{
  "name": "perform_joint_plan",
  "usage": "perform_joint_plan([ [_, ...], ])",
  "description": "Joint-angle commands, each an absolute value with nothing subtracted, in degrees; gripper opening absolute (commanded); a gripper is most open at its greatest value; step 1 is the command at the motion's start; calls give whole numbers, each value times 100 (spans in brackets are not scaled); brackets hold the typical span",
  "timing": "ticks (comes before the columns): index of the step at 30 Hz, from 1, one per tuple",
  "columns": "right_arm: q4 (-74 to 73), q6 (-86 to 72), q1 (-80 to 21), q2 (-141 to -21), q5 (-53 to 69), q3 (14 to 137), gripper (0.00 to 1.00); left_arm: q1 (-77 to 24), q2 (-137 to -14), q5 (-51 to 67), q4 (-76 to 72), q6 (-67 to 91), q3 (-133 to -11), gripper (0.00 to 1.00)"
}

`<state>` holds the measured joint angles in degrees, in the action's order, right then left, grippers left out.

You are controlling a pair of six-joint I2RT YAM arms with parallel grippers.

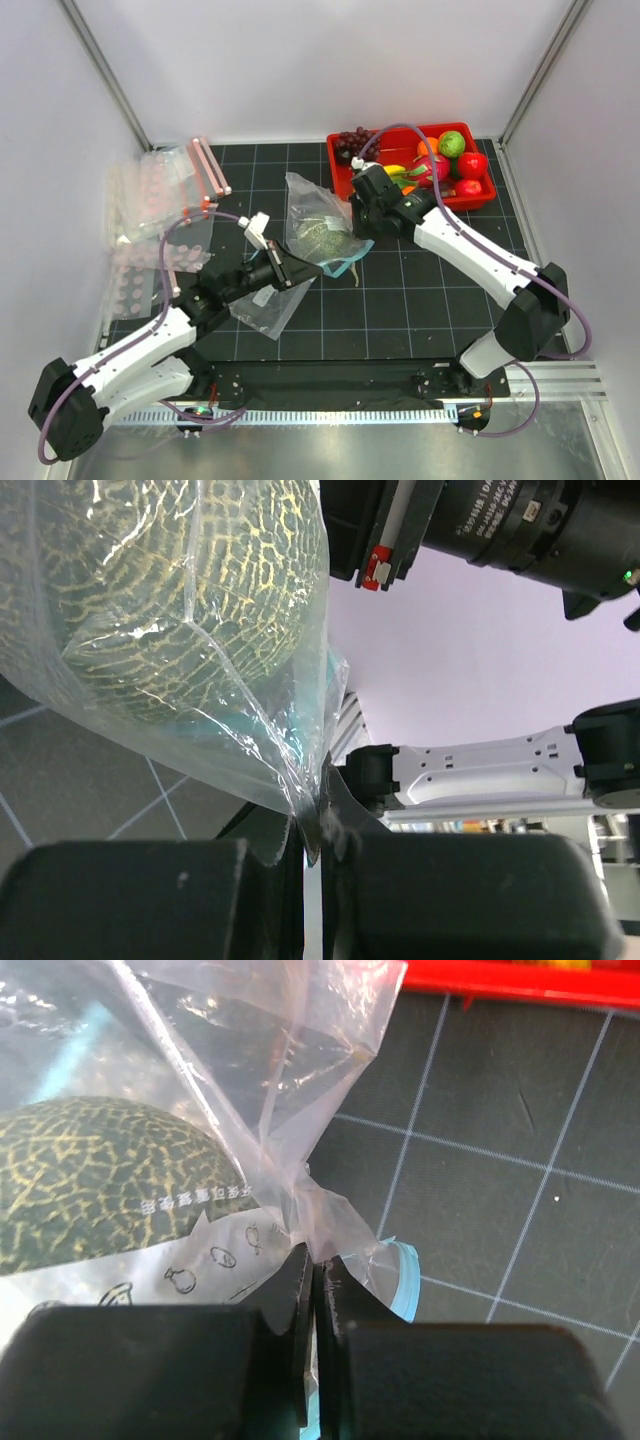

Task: Place the food in the zip-top bag and seal the zipper
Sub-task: Adjust the zipper food storage bag at the center of the board.

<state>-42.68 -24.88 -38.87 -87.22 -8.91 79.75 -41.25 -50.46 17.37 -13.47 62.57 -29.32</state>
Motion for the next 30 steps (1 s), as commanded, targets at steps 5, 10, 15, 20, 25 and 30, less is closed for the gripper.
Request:
perform_joint_plan([
  [5,-4499,-2127,-3902,-8999,-1037,8094,26,-4078,-5677,1469,-2074,7198,-2822,0],
  [10,-4115,-2004,-3911,-8667,-1116,7727,62,-3929,-5810,1179,-2355,7505,-2602,0],
  [15,-3061,-1592,-3911,-7806,-459,6603,65,-3710,-5757,862,-1883,7603,-2619,2],
  [20,-1602,-1493,-3911,-6779,-580,5180,76,-3402,-5538,774,-1574,7559,-2602,2],
  [25,-634,-1503,-3911,-6337,-317,4395,80,-3358,-5204,589,-1100,7401,-2725,2],
  [30,209,-1310,-3920,-6827,43,4113,78,-3357,-5071,536,-870,7321,-2777,2],
])
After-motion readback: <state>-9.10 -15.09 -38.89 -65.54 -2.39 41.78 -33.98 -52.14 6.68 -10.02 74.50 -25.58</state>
